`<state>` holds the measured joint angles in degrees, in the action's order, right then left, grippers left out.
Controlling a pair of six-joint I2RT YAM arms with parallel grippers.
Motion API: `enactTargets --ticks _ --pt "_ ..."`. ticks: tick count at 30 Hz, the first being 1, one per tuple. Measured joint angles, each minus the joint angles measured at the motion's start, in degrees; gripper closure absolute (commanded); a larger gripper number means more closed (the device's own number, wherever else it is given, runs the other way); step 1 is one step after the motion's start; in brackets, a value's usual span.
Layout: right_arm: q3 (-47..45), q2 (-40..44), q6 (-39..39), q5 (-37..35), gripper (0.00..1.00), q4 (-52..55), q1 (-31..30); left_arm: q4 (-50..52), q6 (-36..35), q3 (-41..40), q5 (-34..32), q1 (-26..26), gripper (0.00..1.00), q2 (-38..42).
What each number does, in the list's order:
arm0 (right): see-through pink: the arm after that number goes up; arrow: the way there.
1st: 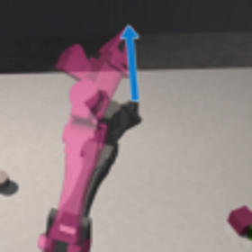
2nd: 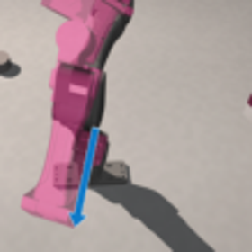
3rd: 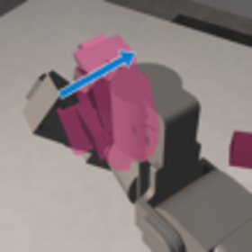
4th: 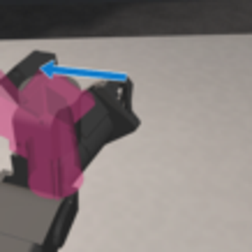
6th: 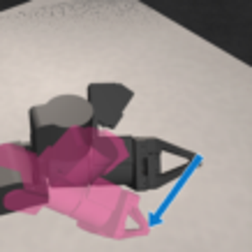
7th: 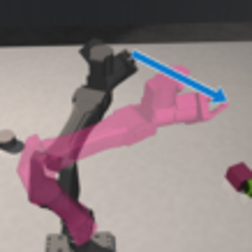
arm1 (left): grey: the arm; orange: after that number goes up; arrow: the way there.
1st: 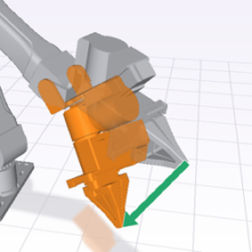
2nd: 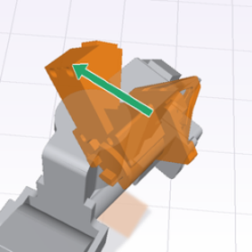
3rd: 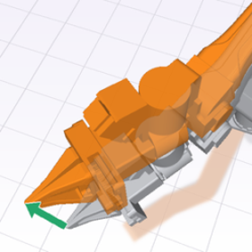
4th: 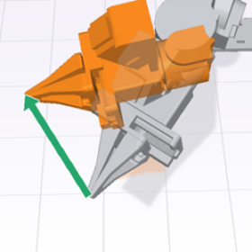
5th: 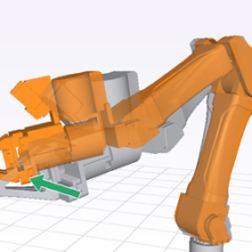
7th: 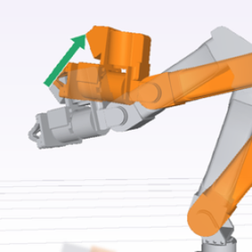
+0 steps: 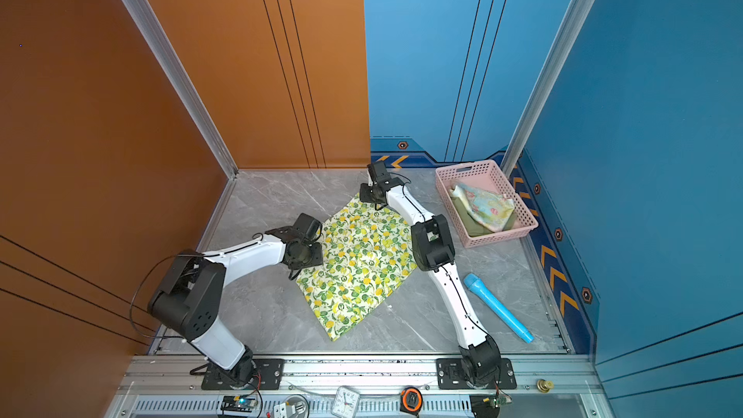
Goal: Fold and stack skirts
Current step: Rotate the skirt at the center of the table.
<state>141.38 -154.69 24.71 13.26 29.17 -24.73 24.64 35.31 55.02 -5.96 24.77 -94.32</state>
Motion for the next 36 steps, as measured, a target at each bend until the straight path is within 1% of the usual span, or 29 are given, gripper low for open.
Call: enactTargets --ticks 2,4,8,11,13,16,20,24,26,31,36 --pt "-0.2 0.7 -0.2 0.5 0.42 -0.5 0.3 1.2 -0.4 1.1 -0.1 -0.8 0.26 0.8" --pt "-2.8 3.0 -0.7 0.8 0.39 -1.0 1.1 2.2 -1.3 3.2 -0.3 -2.3 0.24 1.0" --pt "-14.1 12.6 -2.3 0.5 0.35 -1.3 4.0 3.0 -3.8 8.4 -0.5 -6.1 0.20 1.0" --pt "-24.1 22.1 -3.1 -0.1 0.33 -1.5 7.1 3.7 -6.3 13.7 -0.5 -8.0 0.18 -0.2" --pt "-29.4 27.4 -3.5 -0.3 0.32 -1.8 9.4 3.6 -7.9 17.1 -0.4 -8.0 0.16 -1.9" --pt "-35.5 33.0 -4.0 -0.7 0.31 -1.5 12.5 3.5 -10.2 21.7 0.3 -7.5 0.15 -5.3" --pt "-39.8 35.2 -6.2 -1.8 0.29 0.7 14.3 3.7 -12.1 24.5 1.1 -6.8 0.15 -8.9" --pt "-42.1 34.9 -9.0 -1.9 0.28 4.3 14.2 5.1 -12.9 23.9 1.6 -6.8 0.15 -9.2" --pt "-42.1 34.6 -10.4 -1.9 0.28 5.4 14.1 5.1 -12.9 22.2 1.7 -7.0 0.15 -8.3" --pt "-42.5 34.2 -12.0 -2.6 0.29 8.8 14.0 6.0 -11.7 13.6 1.8 -8.3 0.15 -2.0" --pt "-46.3 34.3 -13.0 -4.3 0.30 10.1 14.0 6.4 -10.3 7.1 1.8 -9.0 0.16 3.3"
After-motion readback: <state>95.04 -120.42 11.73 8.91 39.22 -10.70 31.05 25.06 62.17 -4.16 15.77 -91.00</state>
